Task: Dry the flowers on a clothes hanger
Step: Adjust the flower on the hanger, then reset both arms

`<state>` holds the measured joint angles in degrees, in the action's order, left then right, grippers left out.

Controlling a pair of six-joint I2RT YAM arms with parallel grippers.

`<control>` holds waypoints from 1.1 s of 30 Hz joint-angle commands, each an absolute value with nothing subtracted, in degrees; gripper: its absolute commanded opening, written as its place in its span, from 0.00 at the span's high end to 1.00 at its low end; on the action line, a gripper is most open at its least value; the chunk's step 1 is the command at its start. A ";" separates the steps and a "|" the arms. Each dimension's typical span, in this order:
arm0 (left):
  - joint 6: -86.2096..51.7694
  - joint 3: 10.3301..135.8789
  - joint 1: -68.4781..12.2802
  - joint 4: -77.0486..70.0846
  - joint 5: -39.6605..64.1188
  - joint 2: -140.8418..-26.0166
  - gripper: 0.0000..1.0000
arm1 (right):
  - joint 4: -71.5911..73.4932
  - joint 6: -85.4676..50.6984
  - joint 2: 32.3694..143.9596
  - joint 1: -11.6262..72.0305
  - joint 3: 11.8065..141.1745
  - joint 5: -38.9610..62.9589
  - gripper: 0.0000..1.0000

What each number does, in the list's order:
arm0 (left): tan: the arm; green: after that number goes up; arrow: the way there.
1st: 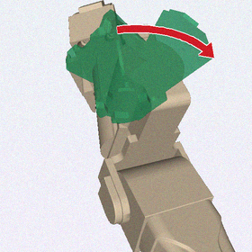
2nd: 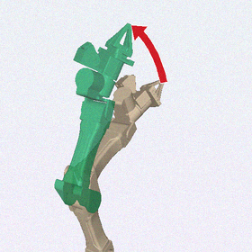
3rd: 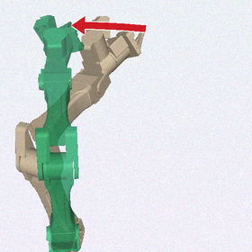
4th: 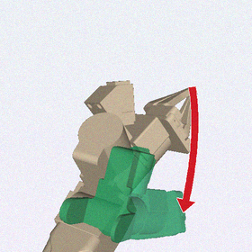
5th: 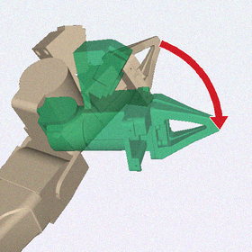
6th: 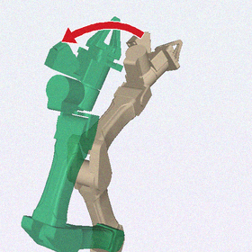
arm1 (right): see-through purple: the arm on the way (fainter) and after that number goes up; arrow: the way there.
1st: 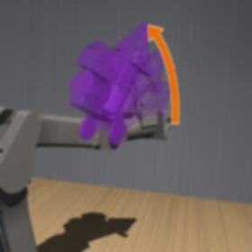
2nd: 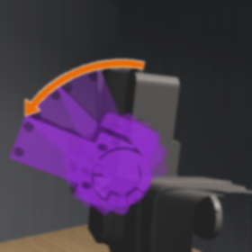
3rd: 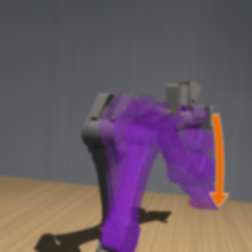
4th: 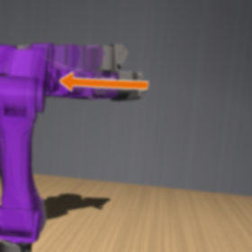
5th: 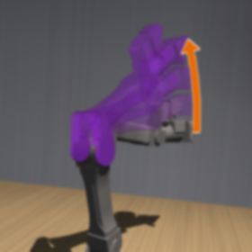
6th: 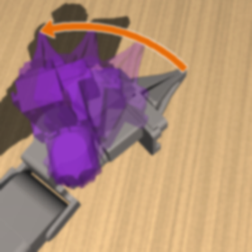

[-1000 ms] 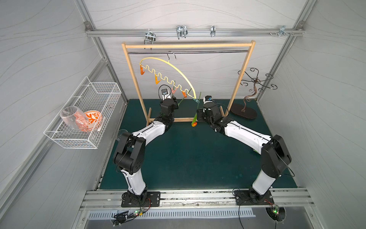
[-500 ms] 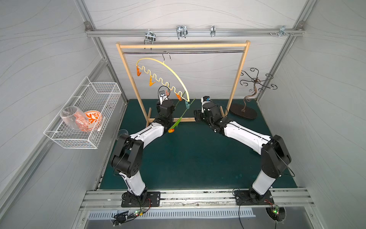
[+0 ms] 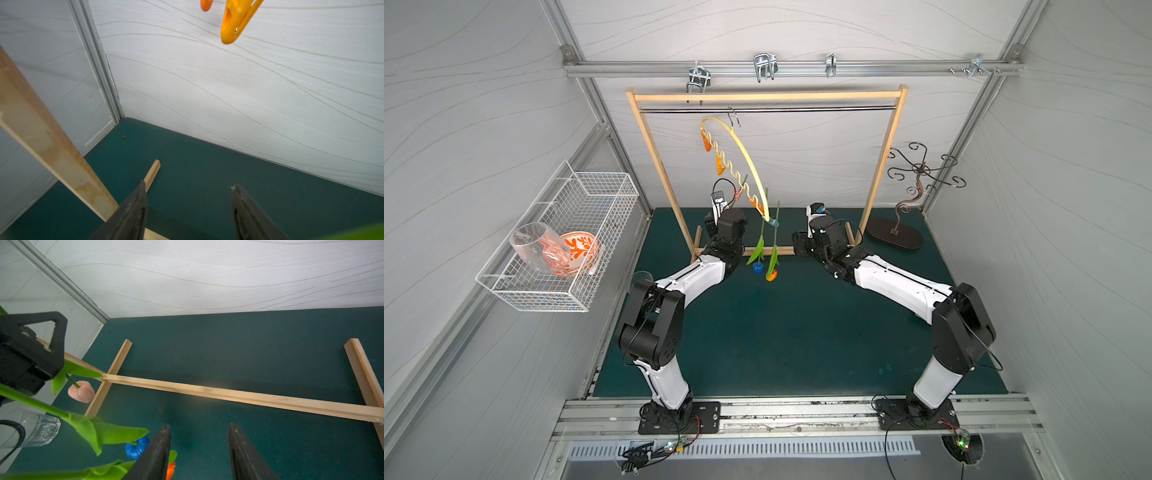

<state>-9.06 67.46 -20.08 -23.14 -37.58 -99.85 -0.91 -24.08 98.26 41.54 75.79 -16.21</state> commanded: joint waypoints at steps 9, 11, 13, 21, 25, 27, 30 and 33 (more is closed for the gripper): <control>-24.57 62.11 -21.80 -9.19 -30.04 -84.73 0.00 | -5.78 -21.37 83.43 41.67 67.77 -13.81 0.46; -27.89 62.74 -21.92 0.68 -30.85 -81.61 0.00 | -9.46 -19.60 79.51 41.35 66.43 -16.11 0.42; -29.49 62.24 -22.34 8.34 -34.08 -78.47 0.00 | -12.00 -17.34 75.45 40.84 64.38 -18.67 0.37; -18.44 40.73 -22.86 1.32 -42.65 -59.31 0.01 | -0.70 -3.88 60.07 36.66 43.99 -37.15 0.08; 0.09 22.67 -21.30 -27.08 -39.70 -53.42 0.01 | 9.35 2.03 59.12 28.83 33.26 -34.40 0.09; 0.85 17.99 -18.56 -33.00 -39.80 -54.27 0.01 | 13.56 3.59 60.33 26.05 30.00 -32.65 0.08; -1.89 14.92 -13.16 -36.81 -33.98 -58.67 0.01 | 19.52 2.92 63.62 21.12 26.22 -28.65 0.07; -0.22 11.39 -9.19 -50.64 -30.80 -68.88 0.01 | 26.80 0.23 66.83 15.94 21.68 -26.35 0.07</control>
